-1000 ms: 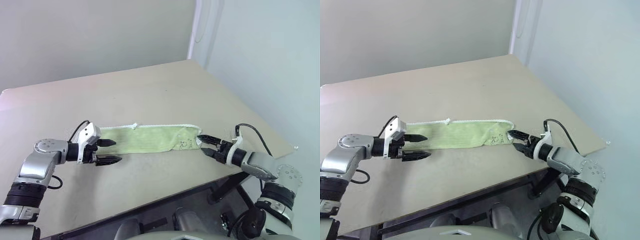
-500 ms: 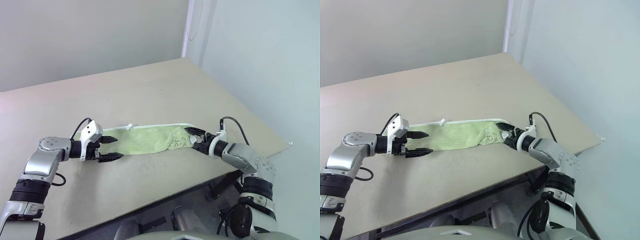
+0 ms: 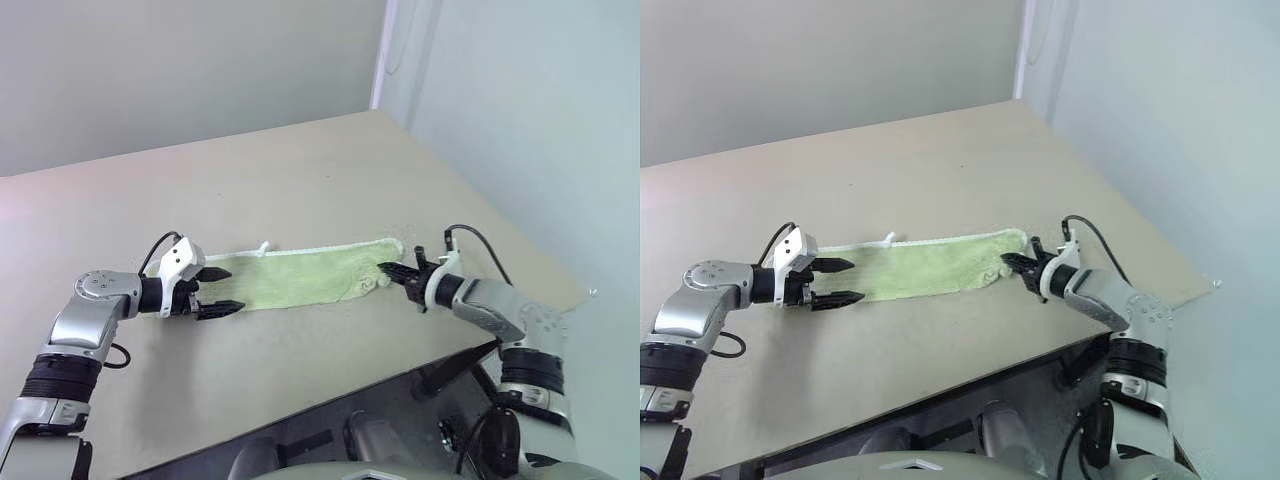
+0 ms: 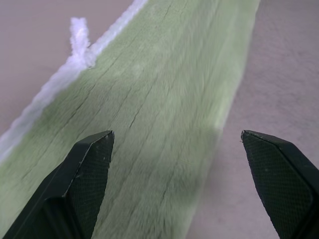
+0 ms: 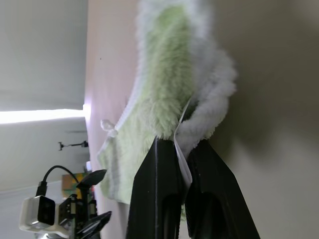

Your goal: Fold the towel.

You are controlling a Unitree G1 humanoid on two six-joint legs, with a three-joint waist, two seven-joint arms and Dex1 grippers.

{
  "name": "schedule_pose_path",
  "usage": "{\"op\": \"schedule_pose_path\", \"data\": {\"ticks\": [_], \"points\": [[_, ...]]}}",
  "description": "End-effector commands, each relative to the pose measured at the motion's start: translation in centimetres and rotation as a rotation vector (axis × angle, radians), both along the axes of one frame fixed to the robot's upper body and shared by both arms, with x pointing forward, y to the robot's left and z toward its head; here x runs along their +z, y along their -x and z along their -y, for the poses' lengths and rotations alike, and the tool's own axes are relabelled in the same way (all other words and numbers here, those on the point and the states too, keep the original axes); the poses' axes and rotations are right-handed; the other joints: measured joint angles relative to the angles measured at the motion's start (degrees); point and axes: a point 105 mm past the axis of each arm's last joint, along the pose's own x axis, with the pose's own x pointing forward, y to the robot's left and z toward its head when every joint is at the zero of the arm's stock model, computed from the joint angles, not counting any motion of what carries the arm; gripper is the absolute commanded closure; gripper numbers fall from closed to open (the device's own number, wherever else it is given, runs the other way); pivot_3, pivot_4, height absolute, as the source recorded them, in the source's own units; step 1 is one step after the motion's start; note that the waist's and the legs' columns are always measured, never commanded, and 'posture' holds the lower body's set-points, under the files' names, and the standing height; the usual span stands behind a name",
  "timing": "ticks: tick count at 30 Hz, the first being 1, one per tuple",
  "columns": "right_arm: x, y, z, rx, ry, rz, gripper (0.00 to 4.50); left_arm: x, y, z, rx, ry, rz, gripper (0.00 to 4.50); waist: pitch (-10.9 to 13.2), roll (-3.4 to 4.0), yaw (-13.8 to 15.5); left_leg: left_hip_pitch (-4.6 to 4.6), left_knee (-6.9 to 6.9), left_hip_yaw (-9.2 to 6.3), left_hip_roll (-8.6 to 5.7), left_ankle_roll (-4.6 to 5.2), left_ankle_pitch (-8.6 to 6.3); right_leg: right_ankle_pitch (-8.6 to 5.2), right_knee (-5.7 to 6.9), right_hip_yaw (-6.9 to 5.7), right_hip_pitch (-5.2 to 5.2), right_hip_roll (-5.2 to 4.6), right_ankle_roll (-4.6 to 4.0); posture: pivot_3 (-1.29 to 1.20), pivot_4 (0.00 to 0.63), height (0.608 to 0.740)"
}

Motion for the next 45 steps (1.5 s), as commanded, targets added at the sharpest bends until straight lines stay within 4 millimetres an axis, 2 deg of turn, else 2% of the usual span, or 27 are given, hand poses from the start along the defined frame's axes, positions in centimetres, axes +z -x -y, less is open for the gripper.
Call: {"op": "schedule_pose_path", "data": {"ticks": [1, 7, 10, 13, 17, 19, 24, 26, 30, 38, 42, 45], "points": [[2.7, 0.0, 2.1, 0.021, 0.042, 0.108, 4.46, 0.9, -0.8, -0.1, 0.002, -0.014, 0.05, 0.19, 0.0, 0.01, 0.3, 0.01, 0.01, 0.01, 0.0, 0.0, 0.0, 0.0, 0.02, 0.0, 0.0, 0.0, 0.0, 0.0, 0.0, 0.74], [4.3, -0.2, 6.7, 0.051, 0.269, 0.123, 4.46, 1.0, -1.1, -0.1, 0.006, -0.013, 0.057, 0.19, 0.0, 0.01, 1.4, 0.01, 0.08, 0.07, -0.05, 0.0, 0.0, -0.01, 0.0, 0.04, 0.03, -0.01, -0.01, 0.0, 0.0, 0.74], [5.6, -0.5, 7.0, 0.119, 0.355, 0.162, 4.46, 1.0, -1.3, -0.3, 0.016, -0.018, 0.062, 0.19, 0.0, 0.02, 1.5, 0.04, 0.1, 0.08, -0.05, 0.0, 0.0, -0.02, 0.04, 0.04, 0.04, 0.01, -0.03, 0.0, 0.0, 0.74], [6.3, -0.6, 5.4, 0.26, 0.479, 0.183, 4.46, 0.9, -1.5, -0.4, 0.023, -0.025, 0.068, 0.19, 0.0, 0.03, 1.4, 0.07, 0.11, 0.1, -0.05, 0.0, 0.0, -0.02, 0.09, 0.05, 0.04, 0.02, -0.03, 0.0, 0.0, 0.74], [7.7, -0.7, 1.4, 0.41, 0.532, 0.313, 4.46, 0.9, -1.7, -0.6, 0.044, -0.027, 0.08, 0.19, 0.0, 0.03, 1.5, 0.07, 0.11, 0.05, -0.03, 0.0, 0.0, 0.0, 0.13, 0.03, 0.03, 0.04, -0.01, 0.0, 0.0, 0.74], [7.9, -0.7, 0.3, 0.446, 0.543, 0.345, 4.46, 0.9, -1.7, -0.6, 0.049, -0.029, 0.082, 0.19, 0.0, 0.03, 1.6, 0.05, 0.12, 0.03, -0.03, 0.0, 0.0, 0.0, 0.13, 0.02, 0.02, 0.04, 0.0, 0.0, 0.0, 0.74], [9.0, 0.1, -5.3, 0.594, 0.486, 0.457, 4.46, 1.0, -1.8, -1.0, 0.069, -0.032, 0.089, 0.19, 0.0, 0.03, 1.7, 0.0, 0.16, 0.03, -0.05, 0.0, 0.0, 0.06, 0.13, 0.01, 0.02, -0.02, -0.08, 0.0, 0.0, 0.74], [9.0, 0.3, -6.4, 0.616, 0.48, 0.475, 4.46, 1.0, -1.9, -1.1, 0.074, -0.035, 0.09, 0.19, 0.0, 0.03, 1.6, 0.02, 0.16, 0.02, -0.05, 0.0, 0.0, 0.06, 0.2, 0.0, -0.01, -0.01, -0.08, 0.0, 0.0, 0.74], [8.2, -0.1, -9.8, 0.66, 0.489, 0.514, 4.46, 1.0, -2.1, -1.0, 0.075, -0.035, 0.097, 0.19, 0.0, 0.02, 1.5, 0.03, 0.2, 0.0, -0.05, 0.0, 0.0, 0.09, 0.25, -0.02, -0.01, -0.01, -0.12, 0.0, 0.0, 0.74], [4.1, -0.6, -13.3, 0.742, 0.576, 0.488, 4.46, 1.1, -2.1, -0.9, 0.078, -0.037, 0.103, 0.19, 0.0, 0.0, 1.5, 0.01, 0.22, -0.01, -0.05, 0.0, 0.0, 0.13, 0.26, -0.03, -0.02, -0.02, -0.19, 0.0, 0.0, 0.74], [4.1, -0.8, -14.1, 0.768, 0.584, 0.517, 3.42, 1.1, -2.1, -1.0, 0.085, -0.038, 0.104, 0.19, 0.0, 0.0, 1.4, 0.02, 0.24, -0.03, -0.06, 0.0, 0.01, 0.14, 0.29, -0.04, -0.02, -0.02, -0.2, 0.0, 0.0, 0.74], [5.4, -0.8, -14.4, 0.77, 0.566, 0.596, 2.29, 1.0, -2.0, -1.1, 0.092, -0.036, 0.103, 0.19, 0.0, 0.0, 1.4, 0.01, 0.26, -0.04, -0.06, 0.0, 0.01, 0.14, 0.3, -0.05, -0.02, -0.02, -0.21, 0.0, 0.0, 0.74]]}}
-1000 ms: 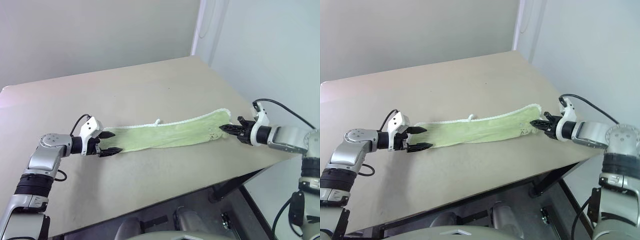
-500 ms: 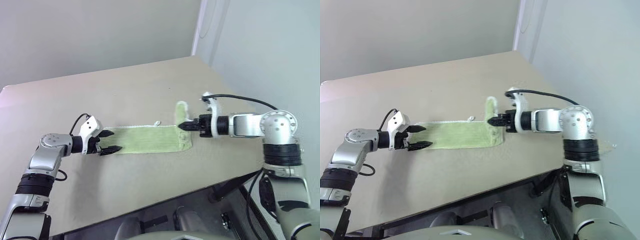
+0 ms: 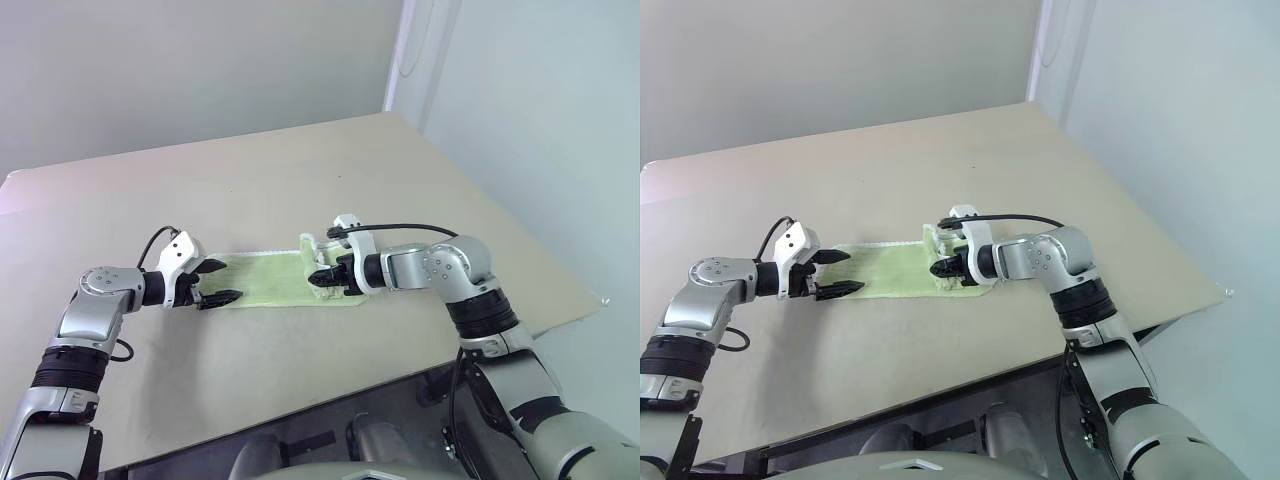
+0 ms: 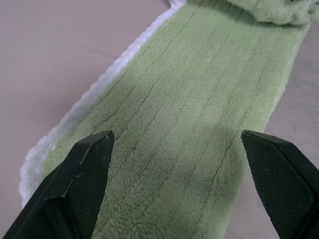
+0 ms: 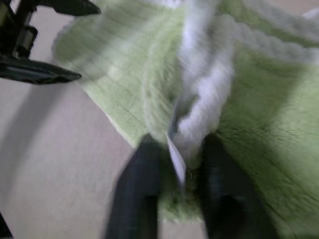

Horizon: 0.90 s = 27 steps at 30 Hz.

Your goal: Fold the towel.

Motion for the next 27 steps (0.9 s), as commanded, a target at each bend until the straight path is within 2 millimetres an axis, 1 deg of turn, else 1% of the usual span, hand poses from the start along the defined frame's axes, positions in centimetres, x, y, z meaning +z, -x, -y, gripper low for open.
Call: {"op": "schedule_pose_path", "data": {"ticks": [1, 2, 4, 5, 7, 9, 10, 12, 13, 14, 16, 20, 22, 23, 25, 27], "points": [[3.7, -0.4, -0.8, 0.054, -0.09, 0.143, 1.94, 1.3, -0.3, -0.1, 0.007, 0.003, 0.051, 0.19, 0.0, 0.0, 0.0, 0.0, 0.0, 0.0, 0.0, 0.0, 0.0, 0.0, 0.01, 0.0, 0.0, 0.0, 0.0, 0.0, 0.0, 0.74], [4.5, -0.3, -0.8, 0.065, -0.12, 0.167, 1.59, 1.3, -0.3, -0.2, 0.009, 0.004, 0.051, 0.19, 0.0, 0.0, 0.0, 0.0, 0.0, -0.02, 0.0, 0.0, 0.0, 0.0, 0.01, -0.01, 0.0, 0.0, 0.0, 0.0, 0.0, 0.74], [5.3, -0.2, -0.7, 0.075, -0.161, 0.19, 0.9, 1.3, -0.3, -0.2, 0.01, 0.006, 0.052, 0.19, 0.0, 0.0, 0.0, 0.0, 0.0, -0.05, 0.0, 0.0, 0.0, 0.0, 0.01, -0.03, 0.0, 0.0, 0.0, 0.0, 0.0, 0.74], [6.4, -0.1, -0.5, 0.079, -0.202, 0.225, 0.54, 1.4, -0.3, -0.3, 0.016, 0.011, 0.052, 0.19, 0.0, 0.0, 0.0, 0.0, 0.0, -0.06, 0.0, 0.0, 0.0, 0.0, 0.01, -0.04, 0.0, 0.0, 0.0, 0.0, 0.0, 0.74], [8.0, 0.2, 0.1, 0.087, -0.275, 0.28, 0.54, 1.5, -0.2, -0.6, 0.029, 0.021, 0.05, 0.19, 0.0, 0.0, 0.0, -0.01, 0.01, -0.06, 0.0, 0.0, 0.0, 0.0, 0.02, -0.04, 0.0, 0.0, 0.0, 0.0, 0.0, 0.74], [8.7, 0.5, 0.5, 0.09, -0.307, 0.318, 0.54, 1.7, -0.2, -0.8, 0.041, 0.034, 0.05, 0.19, 0.0, -0.01, 0.1, -0.01, 0.02, -0.06, 0.0, 0.0, 0.0, 0.0, 0.02, -0.04, 0.0, -0.01, 0.0, 0.0, 0.0, 0.74], [8.8, 0.5, 0.9, 0.089, -0.307, 0.343, 0.54, 2.0, -0.2, -0.9, 0.05, 0.05, 0.049, 0.19, 0.0, -0.03, 0.1, -0.01, 0.02, -0.06, 0.0, 0.0, 0.0, 0.0, 0.02, -0.04, 0.0, -0.01, 0.0, 0.0, 0.0, 0.74], [6.1, 0.1, 1.9, 0.064, -0.169, 0.451, 0.54, 2.7, -0.2, -1.9, 0.107, 0.085, 0.011, 0.19, -0.1, -0.13, 0.1, 0.0, 0.01, -0.07, 0.0, 0.0, 0.0, -0.01, 0.02, -0.06, 0.0, 0.0, 0.01, 0.0, 0.0, 0.74], [5.2, 0.1, 2.1, 0.069, -0.122, 0.484, 0.54, 2.9, -0.1, -2.2, 0.128, 0.097, -0.005, 0.19, -0.1, -0.23, 0.1, -0.01, 0.01, -0.09, 0.0, 0.0, 0.0, -0.02, 0.02, -0.07, 0.01, 0.0, 0.01, 0.0, 0.0, 0.74], [4.3, 0.2, 1.9, 0.082, -0.11, 0.497, 0.54, 3.4, -0.2, -2.5, 0.163, 0.131, -0.022, 0.19, -0.1, -0.24, 0.0, 0.0, 0.01, -0.09, 0.0, 0.0, 0.0, -0.09, 0.01, -0.09, 0.01, 0.0, 0.11, 0.0, 0.0, 0.74], [3.4, 0.2, 1.2, 0.093, -0.124, 0.498, 0.54, 3.9, -0.2, -2.9, 0.205, 0.172, -0.052, 0.19, -0.1, -0.22, -0.4, 0.0, 0.03, -0.04, 0.0, 0.0, 0.0, -0.13, 0.03, -0.06, 0.01, -0.01, 0.19, 0.0, 0.0, 0.74], [1.2, -1.1, -0.3, 0.068, -0.094, 0.519, 0.54, 4.6, 0.1, -3.7, 0.273, 0.244, -0.112, 0.19, -0.1, -0.22, -1.2, 0.06, 0.12, -0.08, 0.01, -0.01, 0.0, -0.1, 0.16, -0.05, 0.01, 0.04, 0.17, 0.0, 0.0, 0.74], [0.1, -2.0, -1.0, 0.04, -0.082, 0.505, 0.54, 4.4, 0.3, -4.0, 0.304, 0.261, -0.143, 0.19, -0.1, -0.22, -1.4, 0.06, 0.24, -0.11, 0.01, -0.01, 0.0, -0.09, 0.22, -0.08, 0.04, 0.05, 0.16, 0.0, 0.0, 0.74], [-0.6, -2.2, -1.3, 0.039, -0.063, 0.493, 0.54, 4.1, 0.4, -4.2, 0.319, 0.249, -0.165, 0.19, -0.1, -0.22, -1.4, 0.06, 0.29, -0.12, 0.01, -0.01, 0.0, -0.08, 0.23, -0.08, 0.07, 0.05, 0.16, 0.0, 0.0, 0.74], [-1.9, -2.0, -1.7, 0.073, -0.011, 0.489, 0.54, 3.3, 0.6, -4.7, 0.365, 0.235, -0.209, 0.19, -0.1, -0.22, -1.5, 0.03, 0.39, -0.12, 0.01, -0.01, 0.0, -0.01, 0.23, -0.08, 0.1, 0.03, 0.05, 0.0, 0.0, 0.74], [-2.7, -1.8, -1.9, 0.097, 0.024, 0.496, 0.54, 2.4, 0.9, -5.2, 0.394, 0.205, -0.241, 0.19, -0.1, -0.22, -1.4, 0.01, 0.4, -0.13, -0.03, -0.02, 0.0, 0.02, 0.23, -0.08, 0.1, -0.02, 0.01, 0.0, 0.0, 0.74]]}}
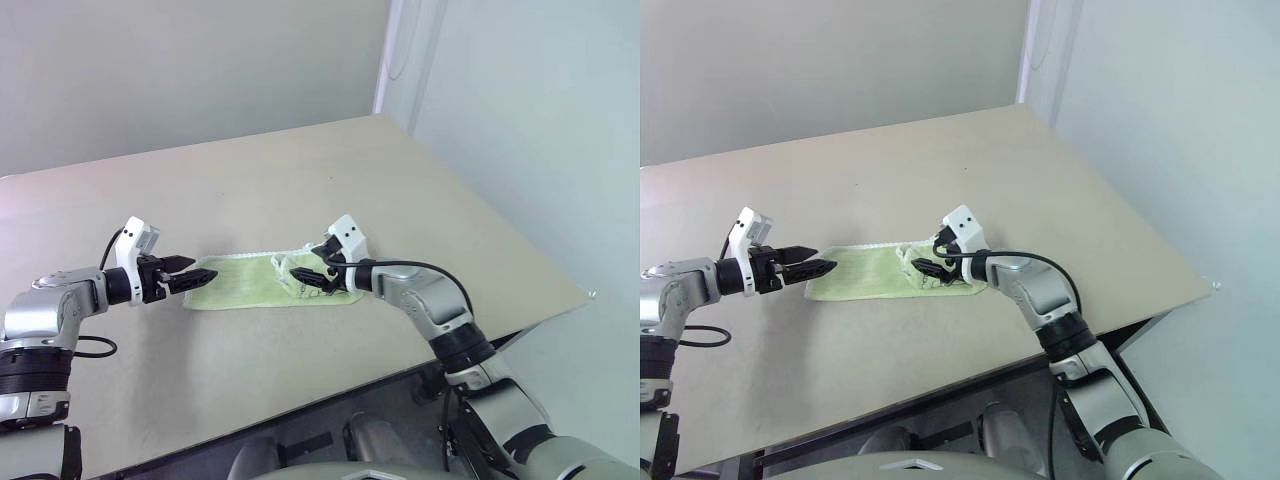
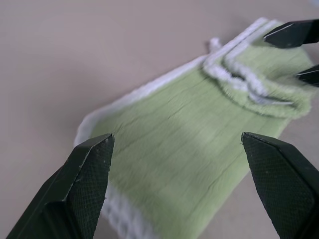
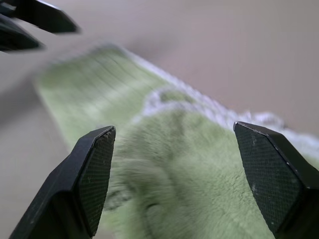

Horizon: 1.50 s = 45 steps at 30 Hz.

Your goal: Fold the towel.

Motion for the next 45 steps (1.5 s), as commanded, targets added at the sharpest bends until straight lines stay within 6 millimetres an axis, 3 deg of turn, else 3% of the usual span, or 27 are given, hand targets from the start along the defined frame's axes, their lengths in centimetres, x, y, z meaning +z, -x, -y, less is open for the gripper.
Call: {"op": "schedule_pose_path", "data": {"ticks": [1, 6, 14, 17, 20, 26, 31, 35, 39, 45], "points": [[0.2, 0.0, -0.7, 0.037, 0.047, 0.07, 0.54, -0.4, 0.4, -1.2, 0.046, -0.047, -0.032, 0.19, 0.0, 0.0, 0.0, -0.01, 0.0, -0.01, 0.0, 0.0, 0.0, 0.0, -0.01, 0.0, 0.0, -0.01, 0.0, 0.0, 0.0, 0.74], [0.5, -0.2, 0.0, 0.043, 0.084, 0.155, 0.54, -1.6, 0.2, -1.3, 0.1, -0.051, -0.061, 0.19, 0.0, -0.01, 0.2, 0.0, 0.01, -0.05, -0.01, -0.01, 0.0, 0.02, 0.0, -0.04, 0.01, -0.01, -0.03, 0.0, 0.0, 0.74], [8.0, 0.4, 0.4, 0.043, -0.216, 0.229, 0.54, -1.9, -0.5, 0.0, 0.134, 0.081, -0.119, 0.19, 0.0, -0.02, 0.1, 0.01, 0.09, -0.13, -0.01, -0.02, 0.0, 0.03, 0.03, -0.1, 0.09, -0.01, -0.02, 0.0, 0.0, 0.74], [9.6, 0.4, 1.2, 0.008, -0.298, 0.214, 0.5, -1.4, -0.4, 0.0, 0.147, 0.147, -0.144, 0.09, 0.0, -0.02, 0.1, 0.01, 0.09, -0.15, -0.01, -0.02, 0.0, 0.02, 0.03, -0.12, 0.09, -0.01, -0.03, 0.0, 0.0, 0.74], [9.5, 0.3, 1.8, -0.02, -0.307, 0.182, 0.5, -0.5, -0.5, -0.7, 0.189, 0.206, -0.158, 0.09, 0.0, -0.02, 0.1, 0.02, 0.1, -0.16, -0.01, -0.01, 0.0, 0.02, 0.05, -0.13, 0.09, -0.01, -0.02, 0.0, 0.0, 0.74], [8.9, 0.9, 1.8, -0.012, -0.286, 0.158, 0.5, -0.7, -0.1, -1.7, 0.24, 0.227, -0.232, 0.09, 0.0, -0.01, 0.0, 0.02, 0.09, -0.14, -0.01, -0.01, 0.0, 0.0, 0.05, -0.13, 0.09, -0.01, -0.01, 0.0, 0.0, 0.74], [8.8, 0.5, 2.0, -0.043, -0.29, 0.151, 0.5, -3.7, 0.1, -1.1, 0.247, 0.13, -0.345, 0.09, 0.0, -0.01, 0.3, 0.03, 0.1, -0.15, -0.01, -0.02, 0.01, 0.0, 0.06, -0.13, 0.1, -0.01, 0.0, 0.0, 0.0, 0.74], [8.7, 0.2, 2.4, -0.067, -0.288, 0.147, 0.5, -4.0, -0.5, 0.4, 0.214, 0.179, -0.36, 0.09, -0.1, 0.1, 1.1, 0.19, 0.11, -0.17, -0.07, -0.04, 0.02, -0.02, 0.05, -0.14, 0.29, -0.04, 0.03, 0.0, 0.0, 0.74], [8.6, 0.1, 3.0, -0.094, -0.286, 0.147, 0.49, -3.4, -0.9, 2.2, 0.152, 0.244, -0.349, 0.97, -0.1, 0.11, 1.7, 0.5, 0.12, -0.22, -0.08, -0.06, 0.03, -0.17, -0.04, -0.18, 0.67, -0.05, 0.05, 0.0, 0.0, 0.74], [8.6, -0.1, 3.5, -0.126, -0.277, 0.154, 0.49, -3.3, -1.2, 2.8, 0.14, 0.27, -0.348, 3.21, -0.1, 0.09, 1.5, 0.49, 0.1, -0.2, -0.13, -0.06, 0.02, -0.12, -0.19, -0.16, 0.73, -0.12, 0.13, 0.0, 0.0, 0.74]]}}
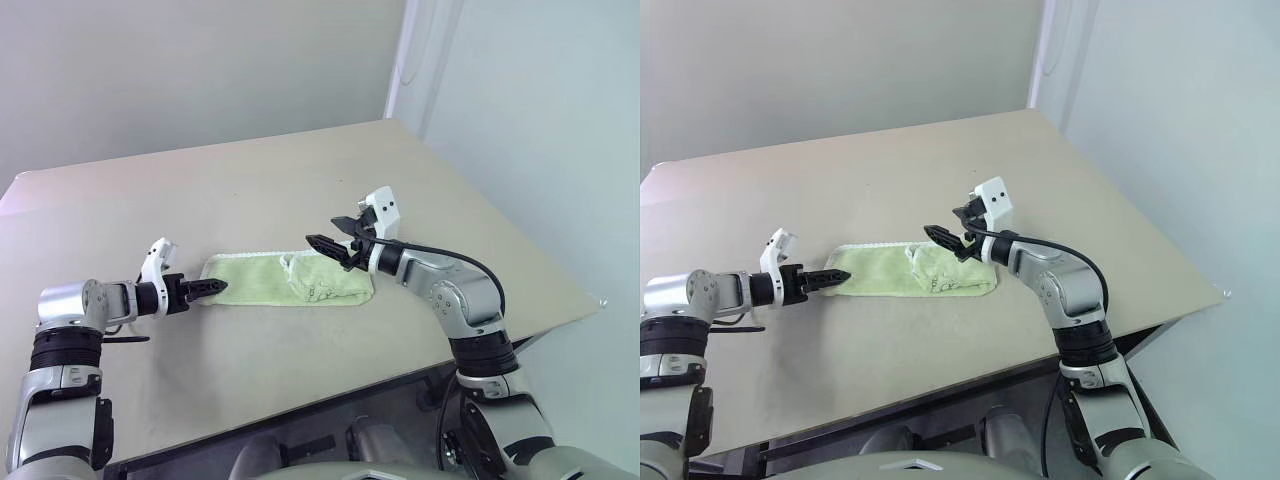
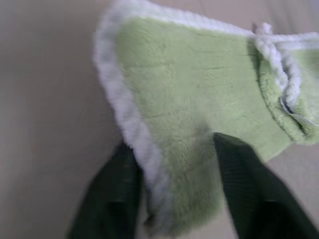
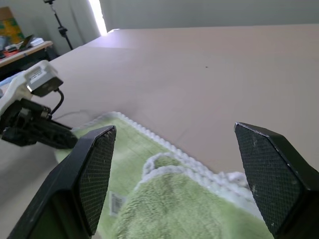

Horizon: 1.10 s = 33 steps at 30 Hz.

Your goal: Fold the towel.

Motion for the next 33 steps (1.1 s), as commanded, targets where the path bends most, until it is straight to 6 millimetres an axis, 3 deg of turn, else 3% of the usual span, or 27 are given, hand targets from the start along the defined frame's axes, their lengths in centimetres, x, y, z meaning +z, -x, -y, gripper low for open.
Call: {"op": "schedule_pose_path", "data": {"ticks": [1, 3, 4, 9, 16, 20, 33], "points": [[1.8, -0.1, 0.5, -0.017, -0.028, 0.058, 0.49, 1.1, -0.6, 0.6, -0.027, 0.016, 0.036, 3.59, 0.0, 0.0, 0.0, -0.02, -0.02, -0.01, 0.0, 0.0, 0.0, 0.01, 0.01, 0.0, -0.03, 0.01, 0.0, 0.0, 0.0, 0.74], [1.7, -0.1, 0.7, -0.026, -0.021, 0.059, 0.49, 1.6, -0.9, 0.6, -0.023, 0.034, 0.054, 4.36, 0.0, 0.0, -0.1, -0.05, -0.04, -0.02, 0.01, 0.0, 0.0, 0.01, 0.03, -0.01, -0.08, 0.02, 0.01, 0.0, 0.0, 0.74], [1.6, -0.1, 0.8, -0.031, -0.017, 0.058, 0.49, 1.9, -1.1, 0.5, -0.02, 0.038, 0.065, 4.48, 0.0, 0.0, 0.0, -0.05, -0.04, -0.03, 0.0, 0.0, 0.0, 0.01, 0.04, -0.01, -0.09, 0.02, 0.01, 0.0, 0.0, 0.74], [1.6, 0.0, 1.1, -0.031, -0.019, 0.058, 0.49, 2.7, -1.0, -1.2, 0.014, 0.003, 0.081, 4.48, 0.0, -0.01, -0.3, -0.04, -0.03, -0.02, 0.0, 0.0, 0.0, 0.0, 0.03, -0.01, -0.08, 0.02, 0.01, 0.0, 0.0, 0.74], [1.5, 0.6, 1.9, -0.009, -0.019, 0.05, 0.49, 5.5, 1.0, -4.0, -0.032, -0.082, 0.112, 4.48, 0.0, -0.01, -0.5, -0.3, -0.05, -0.03, 0.01, 0.0, 0.0, 0.01, 0.02, -0.01, -0.33, 0.02, 0.01, 0.0, 0.0, 0.74], [1.3, 0.6, 2.6, -0.028, -0.013, 0.046, 0.49, 6.8, 1.1, -5.2, -0.042, -0.128, 0.14, 4.48, 0.0, 0.0, -0.3, -0.44, -0.05, -0.02, 0.01, 0.0, 0.0, -0.04, 0.04, -0.01, -0.5, 0.02, -0.07, 0.0, 0.0, 0.74], [1.2, 1.3, 4.3, -0.083, -0.014, 0.043, 0.49, 10.7, -2.0, 5.1, -0.413, -0.01, 0.253, 4.48, 0.1, -0.04, -0.3, -0.48, -0.05, 0.03, -0.04, 0.01, 0.0, 0.0, 0.04, 0.06, -0.53, 0.03, 0.03, 0.0, 0.0, 0.74]]}}
